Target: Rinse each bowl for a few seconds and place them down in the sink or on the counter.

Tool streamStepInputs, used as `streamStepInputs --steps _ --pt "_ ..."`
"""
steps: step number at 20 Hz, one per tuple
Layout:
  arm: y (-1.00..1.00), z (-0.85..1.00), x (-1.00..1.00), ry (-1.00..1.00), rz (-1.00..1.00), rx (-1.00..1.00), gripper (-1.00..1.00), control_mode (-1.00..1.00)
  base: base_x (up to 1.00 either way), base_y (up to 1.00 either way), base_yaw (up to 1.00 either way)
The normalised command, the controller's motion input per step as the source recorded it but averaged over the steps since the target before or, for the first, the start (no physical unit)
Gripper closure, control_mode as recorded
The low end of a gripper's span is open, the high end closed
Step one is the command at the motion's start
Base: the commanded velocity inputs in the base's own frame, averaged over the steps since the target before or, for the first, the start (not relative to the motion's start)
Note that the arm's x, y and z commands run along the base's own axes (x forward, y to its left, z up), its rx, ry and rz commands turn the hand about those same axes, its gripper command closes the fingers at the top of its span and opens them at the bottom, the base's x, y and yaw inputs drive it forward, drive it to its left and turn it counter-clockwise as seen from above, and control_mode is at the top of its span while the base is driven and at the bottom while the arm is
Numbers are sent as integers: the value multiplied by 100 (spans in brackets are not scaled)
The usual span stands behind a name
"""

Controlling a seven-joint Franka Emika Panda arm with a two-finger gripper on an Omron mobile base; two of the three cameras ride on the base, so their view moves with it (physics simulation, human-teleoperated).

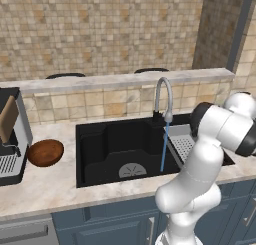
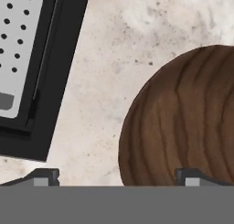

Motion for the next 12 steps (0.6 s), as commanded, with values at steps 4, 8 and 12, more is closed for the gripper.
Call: streamStepInputs --steps 4,8,12 --pt "-8 -21 6 0 16 0 -100 -100 0 0 0" --pt "-7 -20 4 0 14 0 -100 -100 0 0 0" --pt "-3 -27 1 0 13 0 -100 -100 0 0 0"
